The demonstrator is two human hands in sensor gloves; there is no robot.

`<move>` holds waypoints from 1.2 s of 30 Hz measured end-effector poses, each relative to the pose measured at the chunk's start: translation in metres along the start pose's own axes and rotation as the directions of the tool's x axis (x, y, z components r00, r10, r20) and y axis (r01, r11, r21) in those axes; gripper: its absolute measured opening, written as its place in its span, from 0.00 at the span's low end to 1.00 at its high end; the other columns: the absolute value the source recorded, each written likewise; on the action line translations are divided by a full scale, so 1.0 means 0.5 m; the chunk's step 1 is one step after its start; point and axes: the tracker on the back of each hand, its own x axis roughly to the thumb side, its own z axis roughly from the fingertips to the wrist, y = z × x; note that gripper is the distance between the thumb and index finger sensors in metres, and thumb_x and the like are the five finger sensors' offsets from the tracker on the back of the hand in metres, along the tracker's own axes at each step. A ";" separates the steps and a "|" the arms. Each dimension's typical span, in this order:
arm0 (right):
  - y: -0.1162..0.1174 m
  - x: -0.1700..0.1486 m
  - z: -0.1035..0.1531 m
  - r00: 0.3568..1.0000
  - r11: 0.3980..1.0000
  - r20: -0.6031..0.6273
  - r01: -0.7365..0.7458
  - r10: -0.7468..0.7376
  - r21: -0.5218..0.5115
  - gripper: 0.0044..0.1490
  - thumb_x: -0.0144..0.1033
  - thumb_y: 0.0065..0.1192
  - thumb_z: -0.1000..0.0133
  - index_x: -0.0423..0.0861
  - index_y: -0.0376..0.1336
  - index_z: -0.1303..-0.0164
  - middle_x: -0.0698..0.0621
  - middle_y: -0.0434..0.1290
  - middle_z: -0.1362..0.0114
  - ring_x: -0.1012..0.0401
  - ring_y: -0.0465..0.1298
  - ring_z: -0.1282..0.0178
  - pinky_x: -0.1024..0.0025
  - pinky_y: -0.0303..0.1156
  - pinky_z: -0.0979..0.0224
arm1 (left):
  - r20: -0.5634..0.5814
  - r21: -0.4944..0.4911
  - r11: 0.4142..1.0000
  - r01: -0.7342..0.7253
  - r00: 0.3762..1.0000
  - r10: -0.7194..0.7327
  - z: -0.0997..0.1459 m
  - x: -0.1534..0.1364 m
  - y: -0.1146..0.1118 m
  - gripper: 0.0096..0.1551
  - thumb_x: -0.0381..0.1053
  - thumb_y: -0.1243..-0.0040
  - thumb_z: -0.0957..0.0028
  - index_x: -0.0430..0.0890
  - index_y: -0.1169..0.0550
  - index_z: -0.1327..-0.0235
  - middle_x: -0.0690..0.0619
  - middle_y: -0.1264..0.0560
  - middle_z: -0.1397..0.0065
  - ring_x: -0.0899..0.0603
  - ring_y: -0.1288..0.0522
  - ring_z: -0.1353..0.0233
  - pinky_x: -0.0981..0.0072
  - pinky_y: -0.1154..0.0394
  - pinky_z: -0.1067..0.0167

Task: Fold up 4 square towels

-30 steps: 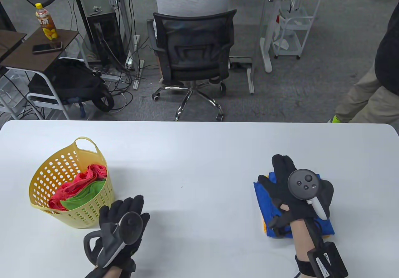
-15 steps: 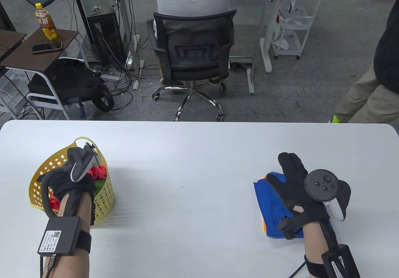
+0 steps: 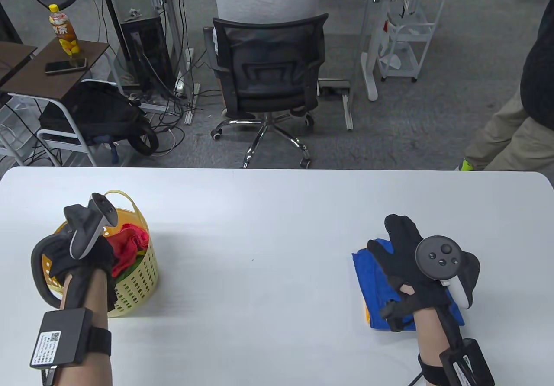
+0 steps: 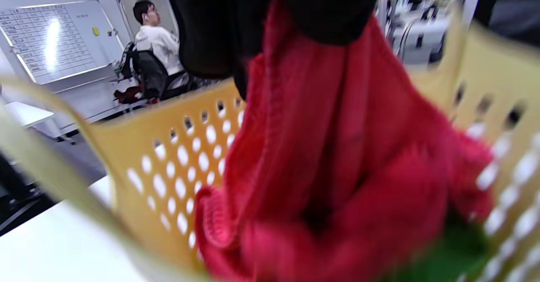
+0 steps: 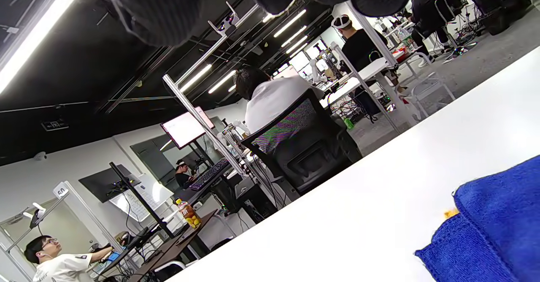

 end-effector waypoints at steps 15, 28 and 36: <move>0.012 0.068 0.037 0.986 0.998 0.158 0.044 -0.051 0.047 0.51 0.49 0.64 0.42 0.36 0.51 0.15 0.22 0.50 0.15 0.27 0.56 0.21 0.21 0.49 0.29 | 0.534 0.351 0.764 -0.540 0.787 0.311 0.356 0.013 0.301 0.23 0.57 0.37 0.47 0.58 0.17 0.38 0.61 0.11 0.46 0.50 0.16 0.32 0.43 0.38 0.17; -0.079 0.160 0.154 0.815 0.934 0.522 0.347 -0.253 -0.090 0.44 0.50 0.64 0.43 0.41 0.59 0.19 0.26 0.61 0.18 0.31 0.65 0.24 0.22 0.52 0.30 | 0.887 0.314 0.728 -0.610 0.461 0.004 0.605 0.205 0.256 0.22 0.59 0.37 0.50 0.64 0.16 0.41 0.63 0.13 0.39 0.50 0.19 0.26 0.41 0.41 0.15; -0.049 0.183 0.150 0.817 0.975 0.533 0.159 -0.219 0.156 0.51 0.52 0.71 0.47 0.36 0.59 0.19 0.28 0.64 0.19 0.34 0.67 0.25 0.21 0.52 0.29 | 0.949 0.243 0.843 -0.480 0.298 -0.104 0.628 0.315 0.123 0.22 0.59 0.37 0.51 0.66 0.16 0.43 0.63 0.14 0.38 0.50 0.20 0.25 0.41 0.41 0.15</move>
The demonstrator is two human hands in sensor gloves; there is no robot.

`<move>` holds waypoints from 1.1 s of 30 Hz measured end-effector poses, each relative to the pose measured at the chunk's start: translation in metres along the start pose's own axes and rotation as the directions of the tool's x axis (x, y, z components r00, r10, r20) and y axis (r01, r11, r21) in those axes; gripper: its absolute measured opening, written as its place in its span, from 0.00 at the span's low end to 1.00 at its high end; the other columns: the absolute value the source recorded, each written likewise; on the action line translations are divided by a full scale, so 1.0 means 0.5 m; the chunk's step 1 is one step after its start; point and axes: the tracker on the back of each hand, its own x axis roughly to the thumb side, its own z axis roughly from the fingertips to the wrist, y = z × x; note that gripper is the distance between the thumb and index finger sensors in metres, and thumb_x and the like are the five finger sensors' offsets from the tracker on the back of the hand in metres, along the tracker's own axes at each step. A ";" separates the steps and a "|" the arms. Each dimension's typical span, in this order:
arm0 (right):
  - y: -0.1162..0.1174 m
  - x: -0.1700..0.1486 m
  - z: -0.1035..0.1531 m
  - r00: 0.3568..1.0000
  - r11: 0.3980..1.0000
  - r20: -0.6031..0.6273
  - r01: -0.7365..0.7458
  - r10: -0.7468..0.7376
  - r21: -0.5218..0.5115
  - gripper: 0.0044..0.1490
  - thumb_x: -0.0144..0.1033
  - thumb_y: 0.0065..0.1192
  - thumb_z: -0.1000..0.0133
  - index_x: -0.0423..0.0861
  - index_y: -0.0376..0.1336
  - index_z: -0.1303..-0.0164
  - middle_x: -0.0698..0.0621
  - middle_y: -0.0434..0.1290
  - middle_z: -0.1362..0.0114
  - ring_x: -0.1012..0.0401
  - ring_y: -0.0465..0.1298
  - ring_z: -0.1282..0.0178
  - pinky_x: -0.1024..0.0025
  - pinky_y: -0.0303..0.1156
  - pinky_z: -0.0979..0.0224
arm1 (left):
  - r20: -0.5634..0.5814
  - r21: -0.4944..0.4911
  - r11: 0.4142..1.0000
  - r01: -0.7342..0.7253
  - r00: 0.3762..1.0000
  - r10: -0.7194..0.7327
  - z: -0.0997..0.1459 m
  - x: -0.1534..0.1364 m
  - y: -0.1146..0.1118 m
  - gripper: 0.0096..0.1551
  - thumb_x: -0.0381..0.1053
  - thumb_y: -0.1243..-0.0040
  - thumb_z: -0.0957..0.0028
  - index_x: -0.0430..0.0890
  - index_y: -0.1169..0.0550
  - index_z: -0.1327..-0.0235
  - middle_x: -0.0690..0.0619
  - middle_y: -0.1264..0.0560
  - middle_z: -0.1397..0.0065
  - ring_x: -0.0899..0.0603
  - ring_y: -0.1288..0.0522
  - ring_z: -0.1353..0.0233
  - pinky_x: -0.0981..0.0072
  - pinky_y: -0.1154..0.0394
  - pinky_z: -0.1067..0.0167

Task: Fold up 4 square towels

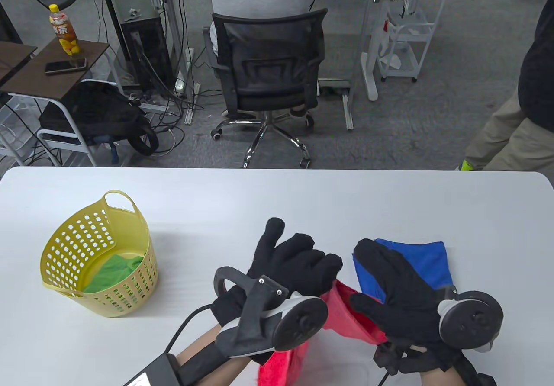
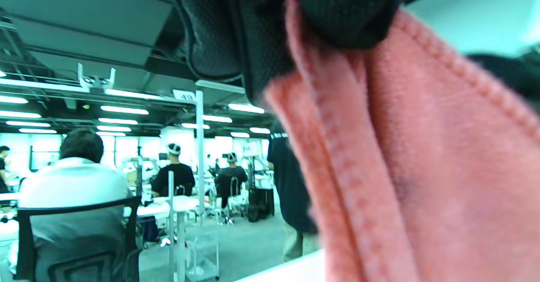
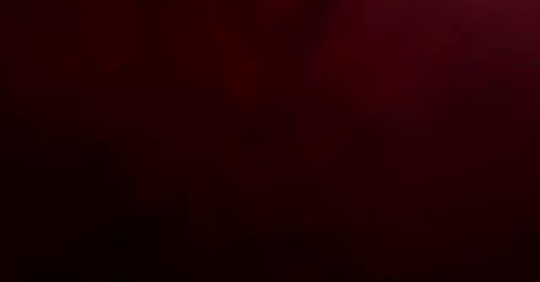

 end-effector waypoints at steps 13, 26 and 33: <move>0.022 -0.080 -0.037 0.983 0.973 -0.096 0.171 -0.157 0.156 0.25 0.39 0.74 0.47 0.40 0.75 0.45 0.37 0.83 0.48 0.51 0.82 0.58 0.38 0.69 0.34 | -0.044 -0.099 0.994 -0.054 0.998 0.049 0.012 -0.044 -0.067 0.23 0.58 0.37 0.52 0.65 0.14 0.43 0.62 0.13 0.38 0.49 0.20 0.25 0.41 0.41 0.16; -0.021 -0.138 -0.028 0.983 0.986 -0.141 0.134 -0.120 0.096 0.30 0.28 0.67 0.42 0.48 0.67 0.27 0.43 0.86 0.52 0.51 0.86 0.61 0.37 0.70 0.34 | -0.184 -0.014 0.999 -0.048 0.982 0.044 0.026 -0.118 -0.039 0.22 0.57 0.37 0.51 0.64 0.15 0.43 0.64 0.11 0.42 0.52 0.17 0.28 0.45 0.38 0.17; -0.056 -0.195 -0.015 0.975 0.994 -0.217 0.071 -0.051 0.082 0.25 0.33 0.63 0.43 0.40 0.75 0.37 0.44 0.88 0.46 0.49 0.88 0.51 0.43 0.74 0.37 | -0.423 0.085 0.996 -0.007 0.905 0.042 0.068 -0.260 0.020 0.22 0.56 0.38 0.49 0.64 0.15 0.42 0.64 0.12 0.42 0.52 0.17 0.28 0.44 0.38 0.17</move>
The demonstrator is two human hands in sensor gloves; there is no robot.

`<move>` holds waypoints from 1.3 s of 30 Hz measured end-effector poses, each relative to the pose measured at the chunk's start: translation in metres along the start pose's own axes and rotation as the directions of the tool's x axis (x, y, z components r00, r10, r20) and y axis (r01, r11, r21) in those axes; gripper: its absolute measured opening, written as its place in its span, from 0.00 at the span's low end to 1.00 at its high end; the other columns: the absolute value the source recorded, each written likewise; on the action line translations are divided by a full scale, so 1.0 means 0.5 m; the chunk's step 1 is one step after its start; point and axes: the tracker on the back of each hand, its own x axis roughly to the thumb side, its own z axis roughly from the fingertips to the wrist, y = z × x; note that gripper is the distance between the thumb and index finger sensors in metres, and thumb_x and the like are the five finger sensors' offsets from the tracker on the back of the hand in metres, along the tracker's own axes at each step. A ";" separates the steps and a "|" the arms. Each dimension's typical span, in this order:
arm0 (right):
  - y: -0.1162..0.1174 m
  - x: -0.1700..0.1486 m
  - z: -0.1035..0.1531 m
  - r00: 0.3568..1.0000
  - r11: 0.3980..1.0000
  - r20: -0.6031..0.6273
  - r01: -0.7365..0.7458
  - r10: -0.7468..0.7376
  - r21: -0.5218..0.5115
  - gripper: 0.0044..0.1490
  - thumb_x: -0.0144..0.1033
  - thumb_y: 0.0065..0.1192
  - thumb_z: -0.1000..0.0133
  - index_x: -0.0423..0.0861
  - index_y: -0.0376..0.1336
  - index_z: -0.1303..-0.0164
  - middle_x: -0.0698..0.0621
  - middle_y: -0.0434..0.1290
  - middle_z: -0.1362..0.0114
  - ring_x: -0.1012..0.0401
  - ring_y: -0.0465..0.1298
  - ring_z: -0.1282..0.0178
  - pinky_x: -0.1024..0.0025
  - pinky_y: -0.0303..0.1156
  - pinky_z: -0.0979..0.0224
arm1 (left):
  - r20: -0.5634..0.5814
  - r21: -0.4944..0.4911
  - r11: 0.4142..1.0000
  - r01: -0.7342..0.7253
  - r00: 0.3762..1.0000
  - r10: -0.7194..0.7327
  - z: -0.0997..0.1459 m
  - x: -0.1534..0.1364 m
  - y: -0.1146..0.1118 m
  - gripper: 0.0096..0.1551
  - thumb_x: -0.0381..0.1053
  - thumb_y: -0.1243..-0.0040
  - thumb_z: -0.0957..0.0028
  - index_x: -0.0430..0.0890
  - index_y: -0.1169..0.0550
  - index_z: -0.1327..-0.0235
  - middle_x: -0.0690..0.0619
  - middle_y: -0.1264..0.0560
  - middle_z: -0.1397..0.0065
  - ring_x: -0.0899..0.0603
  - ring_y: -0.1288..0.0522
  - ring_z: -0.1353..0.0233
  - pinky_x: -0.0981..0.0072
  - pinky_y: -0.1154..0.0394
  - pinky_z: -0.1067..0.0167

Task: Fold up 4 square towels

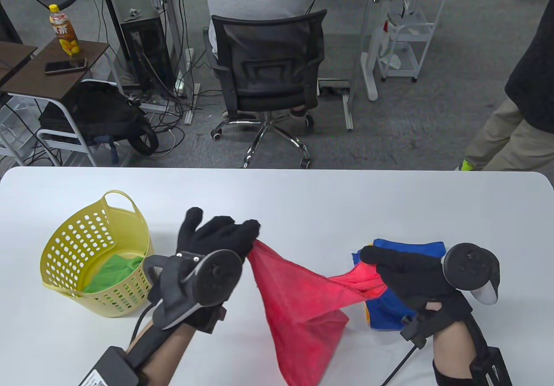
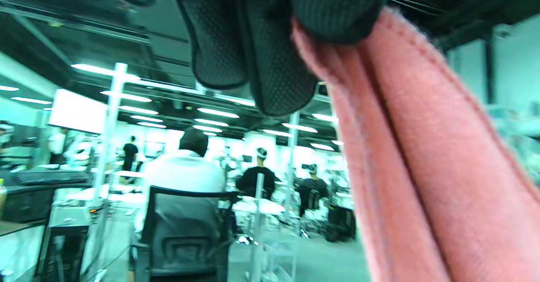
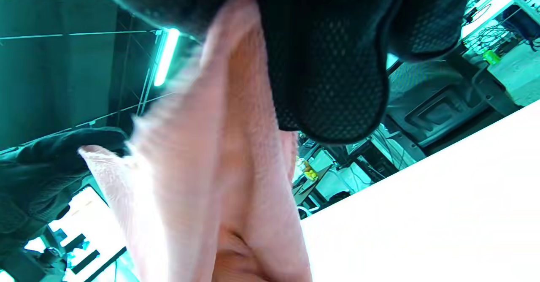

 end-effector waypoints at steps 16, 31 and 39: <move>0.014 0.135 0.041 0.881 0.865 -0.038 -0.471 0.472 -0.170 0.25 0.37 0.67 0.44 0.40 0.75 0.42 0.28 0.67 0.26 0.38 0.63 0.32 0.31 0.52 0.27 | -0.199 0.067 0.993 0.102 0.976 -0.087 0.054 -0.166 0.103 0.22 0.56 0.38 0.49 0.60 0.14 0.43 0.61 0.12 0.42 0.49 0.18 0.28 0.41 0.39 0.17; -0.085 0.267 0.047 0.927 0.897 -0.011 -0.367 0.376 -0.248 0.25 0.31 0.63 0.43 0.35 0.75 0.42 0.30 0.71 0.27 0.39 0.68 0.34 0.29 0.53 0.27 | -0.235 -0.065 0.997 0.041 0.970 -0.055 0.055 -0.205 0.153 0.23 0.56 0.38 0.48 0.58 0.13 0.41 0.58 0.12 0.39 0.45 0.20 0.24 0.37 0.42 0.16; -0.056 0.182 -0.082 0.847 0.785 -0.248 -0.529 0.470 -0.322 0.25 0.35 0.67 0.46 0.40 0.76 0.43 0.32 0.73 0.29 0.41 0.69 0.35 0.30 0.54 0.27 | -0.317 -0.077 0.923 0.377 0.868 -0.381 -0.068 -0.190 0.066 0.23 0.59 0.39 0.51 0.65 0.14 0.43 0.61 0.13 0.38 0.47 0.20 0.24 0.38 0.42 0.16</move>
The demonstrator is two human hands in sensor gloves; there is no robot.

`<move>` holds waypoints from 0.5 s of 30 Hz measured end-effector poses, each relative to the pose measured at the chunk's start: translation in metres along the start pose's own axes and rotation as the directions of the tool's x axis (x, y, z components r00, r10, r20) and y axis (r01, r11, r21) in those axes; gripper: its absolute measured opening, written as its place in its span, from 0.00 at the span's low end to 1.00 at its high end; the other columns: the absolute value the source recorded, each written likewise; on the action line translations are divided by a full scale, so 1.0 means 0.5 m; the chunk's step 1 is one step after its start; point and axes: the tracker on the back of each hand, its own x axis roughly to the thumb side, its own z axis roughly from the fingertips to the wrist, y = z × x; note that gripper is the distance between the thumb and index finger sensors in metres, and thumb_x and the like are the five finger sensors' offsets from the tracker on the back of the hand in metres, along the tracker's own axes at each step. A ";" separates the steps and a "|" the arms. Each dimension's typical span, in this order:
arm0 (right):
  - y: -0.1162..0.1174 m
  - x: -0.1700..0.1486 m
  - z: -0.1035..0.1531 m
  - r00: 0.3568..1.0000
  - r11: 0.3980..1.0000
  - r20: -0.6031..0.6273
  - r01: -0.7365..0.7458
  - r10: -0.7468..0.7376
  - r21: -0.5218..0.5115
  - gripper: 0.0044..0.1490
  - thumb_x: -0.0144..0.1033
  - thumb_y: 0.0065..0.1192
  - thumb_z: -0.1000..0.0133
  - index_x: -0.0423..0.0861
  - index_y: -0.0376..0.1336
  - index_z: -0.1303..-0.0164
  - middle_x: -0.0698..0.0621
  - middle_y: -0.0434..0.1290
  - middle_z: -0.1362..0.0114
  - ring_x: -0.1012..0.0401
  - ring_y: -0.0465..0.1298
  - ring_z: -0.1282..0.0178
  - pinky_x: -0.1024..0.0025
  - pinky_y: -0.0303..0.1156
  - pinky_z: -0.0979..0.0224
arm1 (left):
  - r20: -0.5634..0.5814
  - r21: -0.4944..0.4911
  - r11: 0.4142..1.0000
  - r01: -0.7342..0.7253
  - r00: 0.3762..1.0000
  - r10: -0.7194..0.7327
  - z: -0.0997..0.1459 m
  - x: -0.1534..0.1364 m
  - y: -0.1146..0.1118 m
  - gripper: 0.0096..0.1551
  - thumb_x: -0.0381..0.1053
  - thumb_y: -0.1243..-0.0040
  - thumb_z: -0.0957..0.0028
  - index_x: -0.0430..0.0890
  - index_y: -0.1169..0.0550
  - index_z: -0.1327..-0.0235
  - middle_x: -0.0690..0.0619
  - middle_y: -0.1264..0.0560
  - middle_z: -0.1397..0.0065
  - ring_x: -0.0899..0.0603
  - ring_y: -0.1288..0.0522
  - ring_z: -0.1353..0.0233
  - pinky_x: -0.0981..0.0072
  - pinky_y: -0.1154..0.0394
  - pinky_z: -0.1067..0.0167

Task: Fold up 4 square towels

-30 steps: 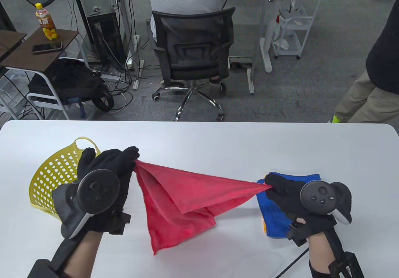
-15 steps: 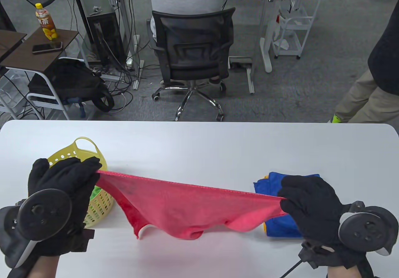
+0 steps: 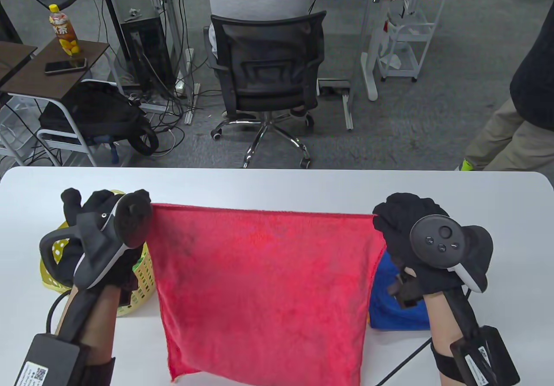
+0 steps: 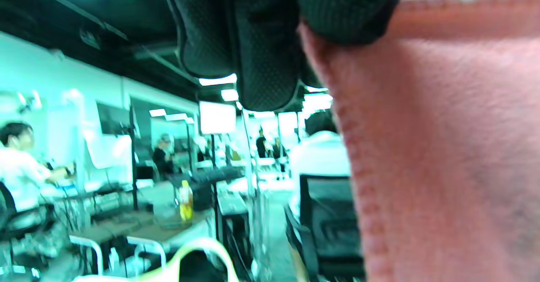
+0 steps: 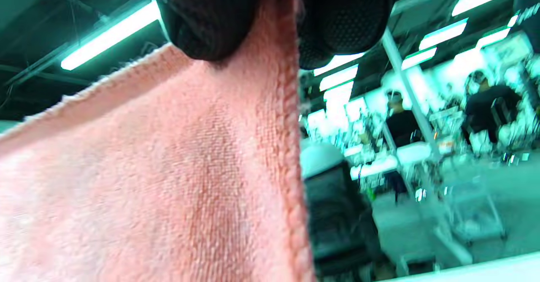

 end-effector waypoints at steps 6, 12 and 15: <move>-0.068 0.015 0.045 0.993 0.972 0.087 0.091 -0.074 -0.217 0.25 0.36 0.67 0.46 0.41 0.77 0.43 0.33 0.73 0.29 0.41 0.70 0.36 0.30 0.54 0.27 | 0.073 0.290 0.941 -0.176 0.984 0.161 0.034 -0.031 0.091 0.23 0.59 0.40 0.50 0.66 0.15 0.42 0.62 0.15 0.35 0.48 0.23 0.22 0.39 0.43 0.15; 0.005 -0.022 0.170 0.985 0.997 0.171 0.007 0.006 -0.071 0.26 0.38 0.70 0.46 0.41 0.77 0.42 0.32 0.73 0.27 0.40 0.69 0.34 0.29 0.53 0.27 | 0.254 0.128 0.972 -0.199 0.954 0.162 0.189 -0.052 0.008 0.23 0.59 0.39 0.49 0.64 0.16 0.40 0.60 0.15 0.33 0.47 0.24 0.21 0.39 0.43 0.15; 0.091 -0.047 0.248 0.975 0.986 0.214 -0.089 0.057 0.142 0.26 0.38 0.70 0.46 0.42 0.77 0.40 0.31 0.71 0.24 0.38 0.67 0.30 0.27 0.52 0.27 | 0.304 -0.043 0.998 -0.053 0.950 0.064 0.286 -0.057 -0.093 0.24 0.59 0.38 0.49 0.64 0.15 0.40 0.60 0.15 0.33 0.46 0.23 0.22 0.39 0.43 0.16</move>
